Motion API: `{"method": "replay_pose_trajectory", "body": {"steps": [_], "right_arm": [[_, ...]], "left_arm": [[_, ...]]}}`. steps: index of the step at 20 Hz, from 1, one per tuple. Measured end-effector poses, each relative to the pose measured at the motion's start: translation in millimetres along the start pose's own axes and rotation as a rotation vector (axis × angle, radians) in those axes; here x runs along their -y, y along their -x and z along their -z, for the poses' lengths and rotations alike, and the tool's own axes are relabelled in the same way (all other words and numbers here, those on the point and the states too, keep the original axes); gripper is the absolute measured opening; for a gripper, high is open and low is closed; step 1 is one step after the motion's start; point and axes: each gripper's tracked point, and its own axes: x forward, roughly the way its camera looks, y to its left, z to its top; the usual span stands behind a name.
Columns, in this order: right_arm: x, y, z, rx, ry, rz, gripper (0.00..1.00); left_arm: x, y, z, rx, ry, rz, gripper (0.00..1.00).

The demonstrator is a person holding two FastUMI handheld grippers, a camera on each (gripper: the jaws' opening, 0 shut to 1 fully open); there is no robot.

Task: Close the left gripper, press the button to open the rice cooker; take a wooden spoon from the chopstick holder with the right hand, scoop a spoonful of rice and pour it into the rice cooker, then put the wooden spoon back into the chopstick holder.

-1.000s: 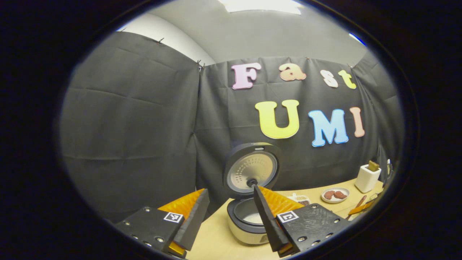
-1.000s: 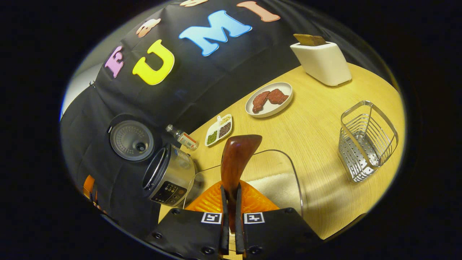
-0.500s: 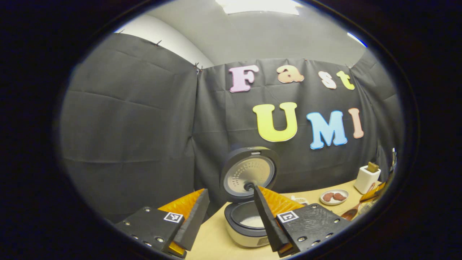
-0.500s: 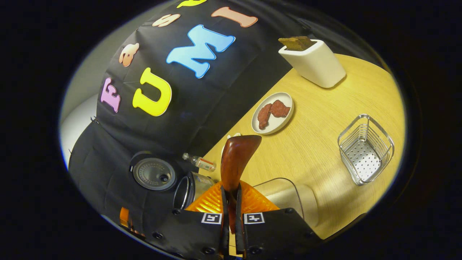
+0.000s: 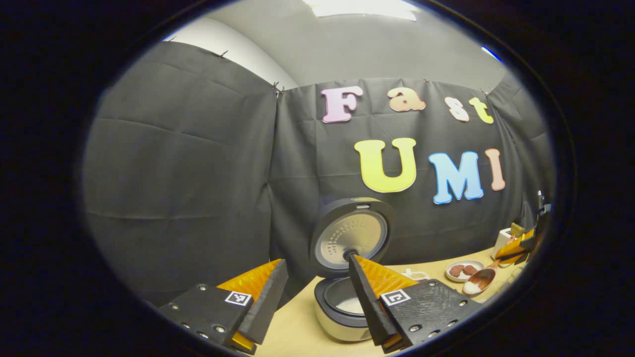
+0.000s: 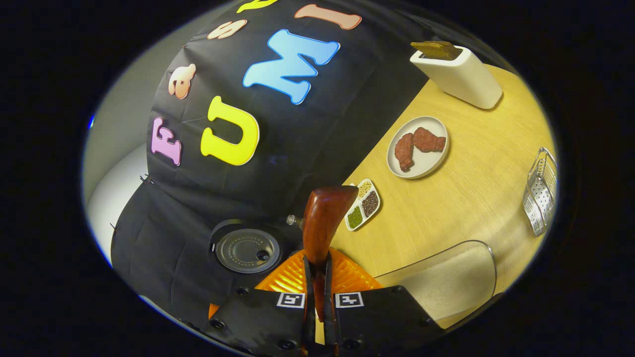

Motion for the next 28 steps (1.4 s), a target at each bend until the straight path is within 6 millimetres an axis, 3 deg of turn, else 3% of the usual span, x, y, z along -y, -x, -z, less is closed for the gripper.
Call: {"method": "replay_pose_trajectory", "body": {"steps": [7,11,12,13,21,28], "right_arm": [[-65,-52,26,-0.044,0.058,-0.088,0.08],[-90,-82,47,-0.074,0.107,-0.113,0.08],[-89,-94,42,-0.082,0.119,-0.117,0.08],[-98,-96,56,-0.088,0.132,-0.120,0.08],[-118,-152,99,-0.117,0.310,-0.127,0.08],[-110,-184,138,-0.159,0.511,-0.105,0.08]], "left_arm": [[-46,-14,19,-0.025,0.016,-0.054,0.79],[-73,-16,22,-0.030,0.018,-0.092,0.77],[-82,-14,26,-0.033,0.019,-0.104,0.77],[-89,-12,27,-0.036,0.018,-0.115,0.77],[-127,1,44,-0.065,0.013,-0.191,0.77],[-144,9,59,-0.090,0.024,-0.221,0.77]]}}
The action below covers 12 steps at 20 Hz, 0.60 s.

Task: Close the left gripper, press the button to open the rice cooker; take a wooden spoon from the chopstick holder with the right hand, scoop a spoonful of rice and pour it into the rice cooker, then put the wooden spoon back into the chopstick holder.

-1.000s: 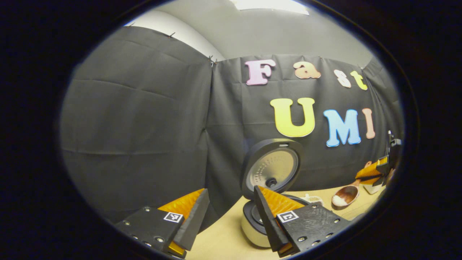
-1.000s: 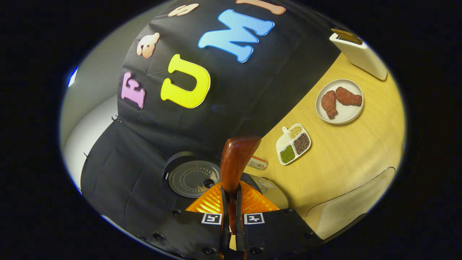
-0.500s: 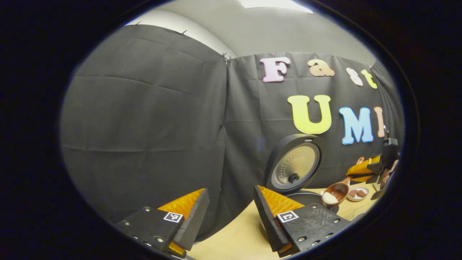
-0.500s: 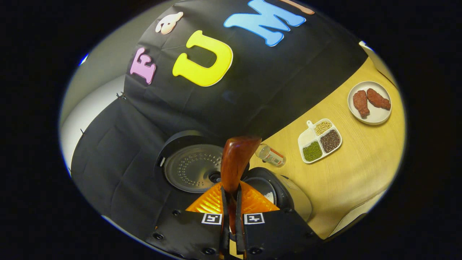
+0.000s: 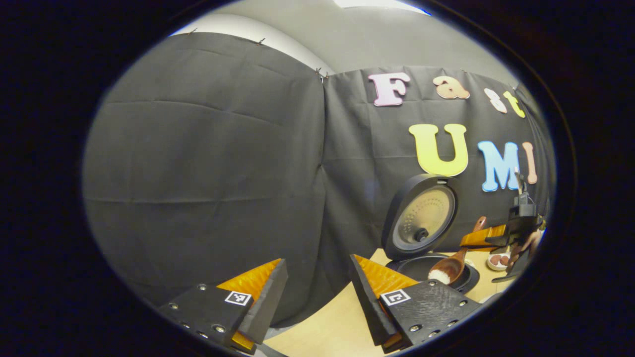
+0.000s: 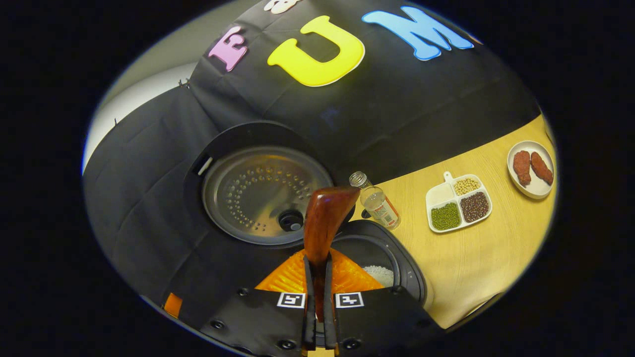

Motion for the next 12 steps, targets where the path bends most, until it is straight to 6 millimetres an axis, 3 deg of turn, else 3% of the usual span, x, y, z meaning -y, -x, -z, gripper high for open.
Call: {"method": "replay_pose_trajectory", "body": {"steps": [8,9,12], "right_arm": [[1,-14,9,0.013,0.314,0.052,0.08],[-1,-14,7,0.018,0.343,0.055,0.04],[-5,-13,3,0.038,0.442,0.060,0.08]], "left_arm": [[-1,4,7,-0.012,0.006,-0.002,0.77],[0,4,6,-0.011,0.006,0.000,0.77],[0,3,6,-0.007,0.009,0.006,0.77]]}}
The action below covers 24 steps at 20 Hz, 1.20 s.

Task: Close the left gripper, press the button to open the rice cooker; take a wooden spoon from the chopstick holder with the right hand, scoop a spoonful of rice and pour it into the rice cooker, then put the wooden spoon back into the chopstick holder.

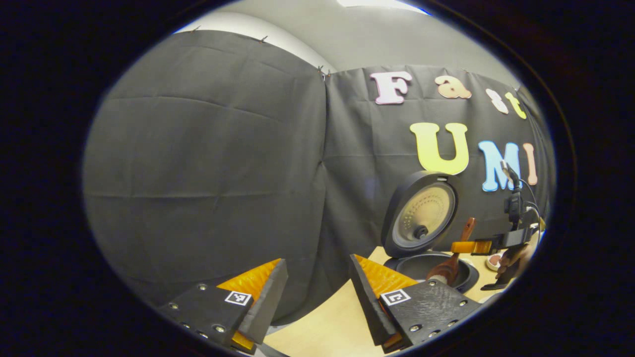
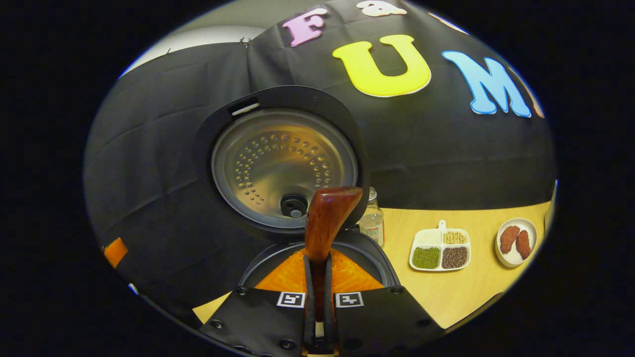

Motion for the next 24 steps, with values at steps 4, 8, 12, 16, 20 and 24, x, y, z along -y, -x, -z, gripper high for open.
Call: {"method": "replay_pose_trajectory", "body": {"steps": [4,8,12,16,20,24], "right_arm": [[-5,4,-9,0.048,0.180,0.018,0.08],[-15,9,-18,0.100,0.376,0.023,0.08],[-27,12,-25,0.162,0.581,0.026,0.08],[-37,23,-31,0.218,0.702,0.023,0.08],[-26,27,-41,0.190,0.495,0.010,0.08],[2,47,-57,0.161,0.145,-0.001,0.08]], "left_arm": [[2,0,-3,0.007,0.004,0.013,0.77],[3,-1,-4,0.011,0.004,0.025,0.77],[5,-1,-5,0.010,0.011,0.026,0.77],[8,0,-6,0.012,0.015,0.031,0.77],[17,-2,-11,0.025,0.021,0.052,0.77],[45,-13,-18,0.046,0.024,0.094,0.79]]}}
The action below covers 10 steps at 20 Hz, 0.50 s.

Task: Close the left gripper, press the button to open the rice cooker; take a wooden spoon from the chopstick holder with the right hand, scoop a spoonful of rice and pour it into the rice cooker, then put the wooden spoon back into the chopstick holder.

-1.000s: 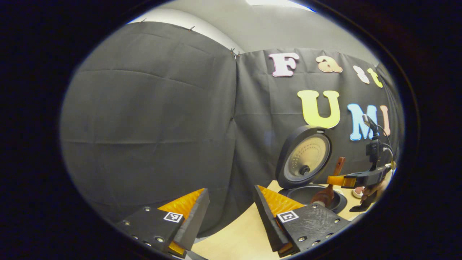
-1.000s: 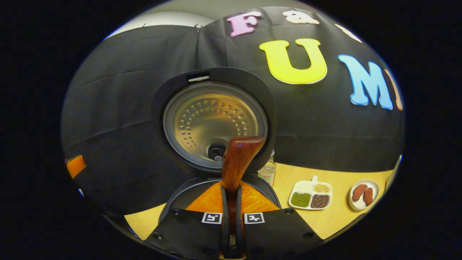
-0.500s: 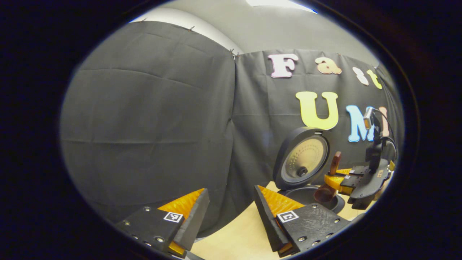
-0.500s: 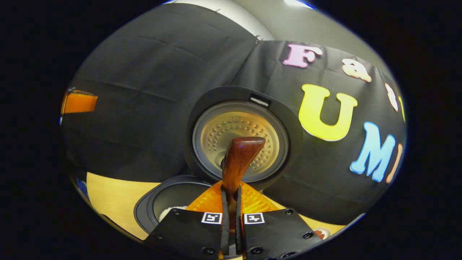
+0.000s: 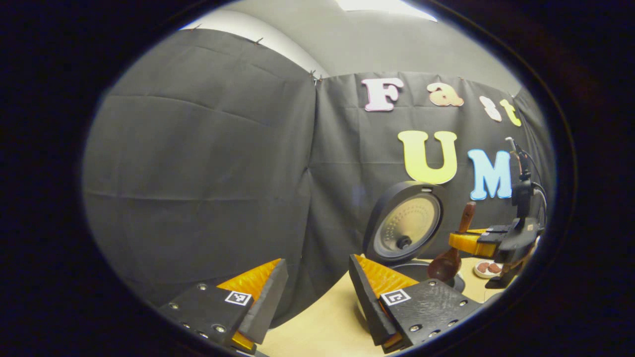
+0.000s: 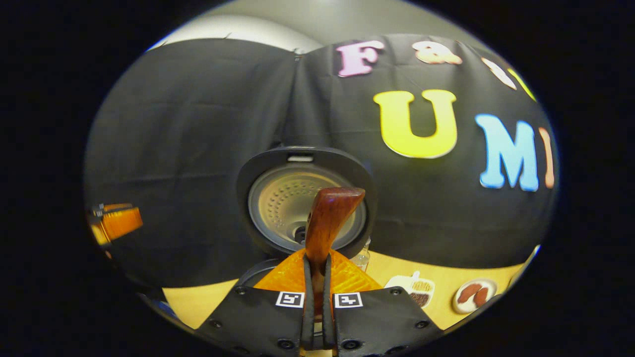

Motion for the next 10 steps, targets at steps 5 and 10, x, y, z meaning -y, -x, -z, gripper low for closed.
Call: {"method": "replay_pose_trajectory", "body": {"steps": [5,10], "right_arm": [[58,41,-17,0.031,-0.264,0.099,0.08],[121,90,-17,0.057,-0.365,0.226,0.08]], "left_arm": [[37,-9,-7,0.019,0.001,0.071,0.77],[83,-18,-14,0.035,0.005,0.151,0.77]]}}
